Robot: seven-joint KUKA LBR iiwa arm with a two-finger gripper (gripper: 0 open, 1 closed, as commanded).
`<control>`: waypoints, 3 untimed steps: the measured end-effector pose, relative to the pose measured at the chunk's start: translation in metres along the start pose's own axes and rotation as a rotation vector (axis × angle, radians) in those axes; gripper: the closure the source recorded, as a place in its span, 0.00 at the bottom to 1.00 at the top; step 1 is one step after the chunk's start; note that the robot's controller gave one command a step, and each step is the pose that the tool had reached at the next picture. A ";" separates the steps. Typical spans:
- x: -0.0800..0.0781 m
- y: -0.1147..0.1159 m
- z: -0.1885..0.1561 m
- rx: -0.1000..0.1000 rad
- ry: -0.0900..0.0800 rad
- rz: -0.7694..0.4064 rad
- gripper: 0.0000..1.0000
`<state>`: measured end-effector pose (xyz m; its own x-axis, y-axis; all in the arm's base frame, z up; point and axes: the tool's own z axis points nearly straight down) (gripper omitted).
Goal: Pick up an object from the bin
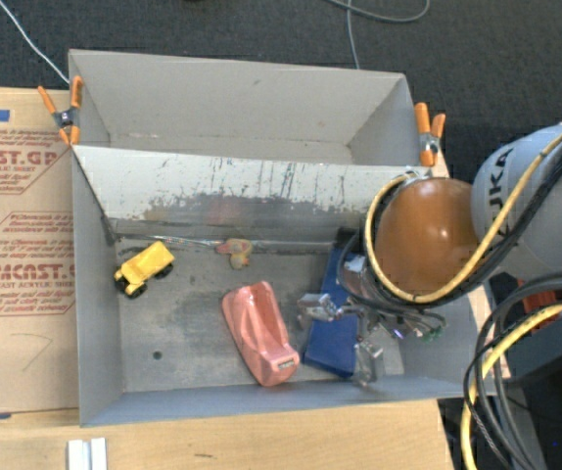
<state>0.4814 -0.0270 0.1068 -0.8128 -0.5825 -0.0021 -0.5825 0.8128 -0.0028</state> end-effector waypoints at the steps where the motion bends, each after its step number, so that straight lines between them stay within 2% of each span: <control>1: -0.012 0.011 0.029 0.002 0.000 -0.351 1.00; 3: -0.012 0.011 0.029 0.002 0.000 -0.351 1.00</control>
Offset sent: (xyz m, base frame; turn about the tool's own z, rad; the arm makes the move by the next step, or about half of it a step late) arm 0.0000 0.0000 0.0000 0.0000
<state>0.4853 -0.0110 0.0774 -0.5630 -0.8264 -0.0006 -0.8264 0.5630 -0.0050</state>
